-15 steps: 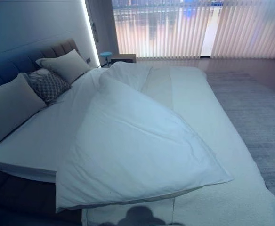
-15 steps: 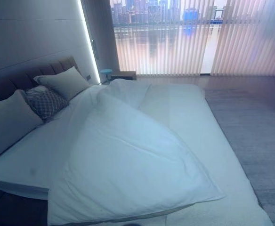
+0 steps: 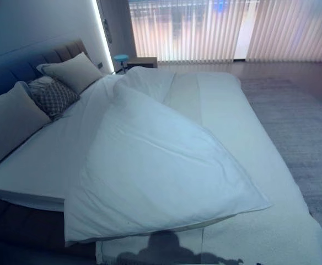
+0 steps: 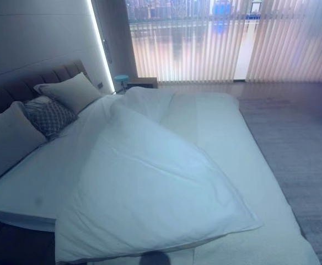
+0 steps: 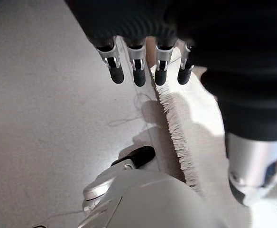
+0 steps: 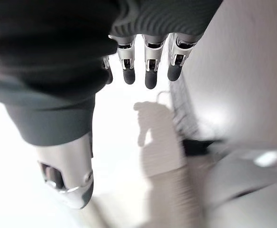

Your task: Make the bed

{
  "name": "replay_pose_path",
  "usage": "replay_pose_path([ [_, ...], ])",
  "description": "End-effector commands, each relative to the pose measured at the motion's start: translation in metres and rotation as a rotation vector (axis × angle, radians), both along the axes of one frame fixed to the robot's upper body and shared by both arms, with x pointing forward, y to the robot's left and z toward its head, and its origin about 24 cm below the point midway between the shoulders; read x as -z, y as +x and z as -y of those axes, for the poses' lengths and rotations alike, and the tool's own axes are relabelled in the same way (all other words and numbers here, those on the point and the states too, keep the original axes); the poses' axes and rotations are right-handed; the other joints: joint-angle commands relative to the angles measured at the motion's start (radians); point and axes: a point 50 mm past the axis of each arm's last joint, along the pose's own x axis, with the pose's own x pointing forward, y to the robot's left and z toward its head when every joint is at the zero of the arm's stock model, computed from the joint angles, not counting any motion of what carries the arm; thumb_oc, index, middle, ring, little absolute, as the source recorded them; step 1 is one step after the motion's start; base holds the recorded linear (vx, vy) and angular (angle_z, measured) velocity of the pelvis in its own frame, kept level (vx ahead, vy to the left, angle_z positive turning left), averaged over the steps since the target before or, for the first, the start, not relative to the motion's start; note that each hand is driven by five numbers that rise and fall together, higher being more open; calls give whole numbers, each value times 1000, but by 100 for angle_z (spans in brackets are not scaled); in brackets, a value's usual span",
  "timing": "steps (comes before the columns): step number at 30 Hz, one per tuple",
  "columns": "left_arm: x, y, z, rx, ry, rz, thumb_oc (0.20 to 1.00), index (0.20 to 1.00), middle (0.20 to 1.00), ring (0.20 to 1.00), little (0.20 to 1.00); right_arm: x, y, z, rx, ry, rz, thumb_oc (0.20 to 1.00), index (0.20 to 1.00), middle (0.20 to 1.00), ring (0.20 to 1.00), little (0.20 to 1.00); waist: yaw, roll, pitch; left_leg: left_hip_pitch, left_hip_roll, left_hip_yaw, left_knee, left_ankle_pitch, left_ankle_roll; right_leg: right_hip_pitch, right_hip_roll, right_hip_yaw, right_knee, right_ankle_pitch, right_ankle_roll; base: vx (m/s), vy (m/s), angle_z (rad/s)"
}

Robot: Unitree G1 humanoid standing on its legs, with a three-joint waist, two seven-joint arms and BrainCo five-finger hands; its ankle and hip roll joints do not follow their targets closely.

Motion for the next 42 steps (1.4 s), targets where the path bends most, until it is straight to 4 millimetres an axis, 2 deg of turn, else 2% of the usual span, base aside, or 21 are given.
replay_pose_path([
  [1,-8,40,8,-19,-3,113,1000,1000,1000,1000,1000,-25,64,-11,177,78,264,1000,1000,1000,1000,1000,-2,-32,82,-20,-78,53,7,-43,17,-17,-25,36,7,-40,112,-46,0,1],
  [11,-12,56,18,-25,-5,165,1000,1000,1000,1000,1000,-86,138,-1,438,172,614,1000,1000,1000,1000,1000,14,-2,145,-96,-86,43,7,-17,14,-94,-41,25,23,-31,111,3,-5,3],
  [19,-17,72,32,-49,-48,229,1000,1000,1000,1000,1000,-128,178,10,539,166,731,1000,1000,1000,1000,1000,34,29,199,-157,-94,20,7,1,13,-157,-52,15,43,-34,105,12,-16,11],
  [26,-25,89,48,-52,-119,302,1000,1000,1000,1000,1000,-171,212,23,528,97,767,1000,1000,1000,1000,1000,61,68,266,-239,-102,-8,7,25,16,-249,-54,9,84,-43,95,-12,-10,9],
  [34,-36,104,75,-46,-213,397,1000,1000,1000,1000,1000,-248,245,43,550,-5,870,1000,1000,1000,1000,1000,103,106,349,-364,-106,-48,8,60,17,-394,-53,-7,163,-55,85,-60,-12,9],
  [36,-38,105,79,-38,-226,409,1000,1000,1000,1000,1000,-270,249,51,541,-55,908,1000,1000,1000,1000,1000,112,117,367,-394,-107,-55,9,70,16,-427,-56,-15,180,-55,85,-65,-6,15],
  [37,-38,106,80,-38,-227,411,1000,1000,1000,1000,1000,-271,249,52,541,-55,909,1000,1000,1000,1000,1000,111,118,366,-399,-107,-55,8,76,16,-433,-56,-16,180,-49,84,-57,0,12],
  [39,-42,109,86,-15,-245,435,1000,1000,1000,1000,1000,-304,253,63,538,-121,966,1000,1000,1000,1000,1000,122,131,393,-436,-111,-69,9,83,14,-477,-61,-19,207,-61,82,-63,-4,5],
  [42,-45,113,93,21,-257,455,1000,1000,1000,1000,1000,-331,252,74,547,-166,1017,1000,1000,1000,1000,1000,130,145,416,-461,-116,-82,10,95,11,-512,-68,-31,233,-70,80,-53,-5,2],
])
